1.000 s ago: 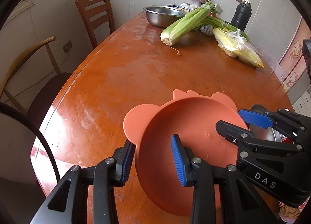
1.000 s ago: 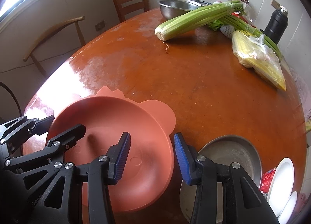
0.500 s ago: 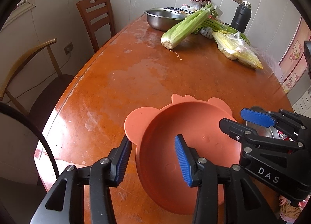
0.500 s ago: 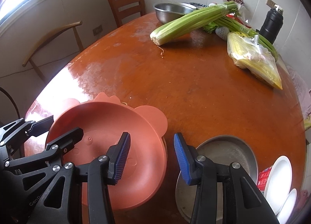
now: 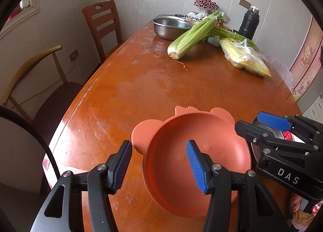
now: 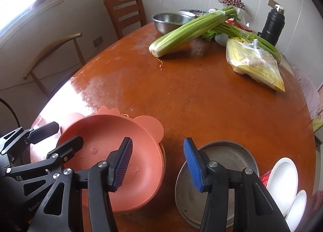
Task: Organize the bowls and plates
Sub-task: 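Carry the orange bowl, lower it onto the table, open the left gripper, then move the left gripper to the rim of the shallow steel tray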
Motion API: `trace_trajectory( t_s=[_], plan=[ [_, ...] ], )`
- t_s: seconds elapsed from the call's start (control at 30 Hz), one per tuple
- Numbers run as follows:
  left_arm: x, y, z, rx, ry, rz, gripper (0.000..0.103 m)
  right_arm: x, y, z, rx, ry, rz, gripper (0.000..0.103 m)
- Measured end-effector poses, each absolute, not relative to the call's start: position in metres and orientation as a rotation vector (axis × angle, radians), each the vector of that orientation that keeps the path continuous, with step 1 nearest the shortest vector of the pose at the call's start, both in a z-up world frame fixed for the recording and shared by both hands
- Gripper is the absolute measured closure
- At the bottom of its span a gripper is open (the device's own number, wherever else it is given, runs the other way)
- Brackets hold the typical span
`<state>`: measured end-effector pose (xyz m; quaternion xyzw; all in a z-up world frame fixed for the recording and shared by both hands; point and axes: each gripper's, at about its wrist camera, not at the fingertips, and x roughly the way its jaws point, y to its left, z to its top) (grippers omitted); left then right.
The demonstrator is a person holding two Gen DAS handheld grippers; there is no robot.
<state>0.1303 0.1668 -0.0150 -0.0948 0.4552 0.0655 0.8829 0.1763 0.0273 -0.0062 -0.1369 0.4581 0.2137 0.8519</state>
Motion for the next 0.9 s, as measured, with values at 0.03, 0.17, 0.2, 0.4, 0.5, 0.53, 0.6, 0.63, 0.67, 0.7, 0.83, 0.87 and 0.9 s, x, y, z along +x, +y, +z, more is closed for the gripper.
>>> trace_trajectory(
  t_s=[0.03, 0.17, 0.2, 0.4, 0.5, 0.53, 0.6, 0.63, 0.67, 0.7, 0.83, 0.87, 0.9],
  plan=[
    [0.129, 0.166, -0.013, -0.195, 0.944, 0.135, 0.047, 0.175, 0.026, -0.004, -0.286, 0.960, 0.452, 0.048],
    [0.125, 0.162, -0.004, -0.190, 0.925, 0.134, 0.044, 0.168, 0.020, 0.007, -0.262, 0.941, 0.461, 0.048],
    [0.124, 0.160, 0.000, -0.187, 0.916, 0.131, 0.043, 0.167, 0.017, 0.011, -0.255, 0.937, 0.461, 0.048],
    [0.121, 0.147, 0.016, -0.164, 0.883, 0.108, 0.042, 0.156, -0.001, 0.031, -0.201, 0.905, 0.467, 0.048],
    [0.121, 0.137, 0.023, -0.144, 0.872, 0.093, 0.042, 0.149, -0.013, 0.041, -0.178, 0.884, 0.458, 0.048],
    [0.121, 0.132, 0.025, -0.137, 0.869, 0.085, 0.042, 0.146, -0.018, 0.043, -0.168, 0.880, 0.456, 0.048],
    [0.122, 0.125, 0.028, -0.128, 0.863, 0.070, 0.042, 0.143, -0.027, 0.048, -0.153, 0.873, 0.448, 0.048],
    [0.122, 0.120, 0.030, -0.122, 0.859, 0.062, 0.042, 0.140, -0.032, 0.050, -0.146, 0.871, 0.443, 0.048],
    [0.123, 0.116, 0.031, -0.115, 0.857, 0.055, 0.042, 0.138, -0.038, 0.052, -0.133, 0.868, 0.442, 0.048],
    [0.123, 0.111, 0.032, -0.110, 0.857, 0.046, 0.042, 0.136, -0.044, 0.054, -0.123, 0.864, 0.438, 0.048],
    [0.126, 0.094, 0.036, -0.082, 0.855, 0.011, 0.041, 0.128, -0.072, 0.060, -0.078, 0.855, 0.405, 0.048],
    [0.127, 0.089, 0.037, -0.073, 0.854, 0.004, 0.041, 0.126, -0.081, 0.061, -0.064, 0.857, 0.389, 0.048],
    [0.128, 0.085, 0.038, -0.066, 0.854, -0.005, 0.041, 0.125, -0.086, 0.061, -0.057, 0.860, 0.379, 0.048]
  ],
)
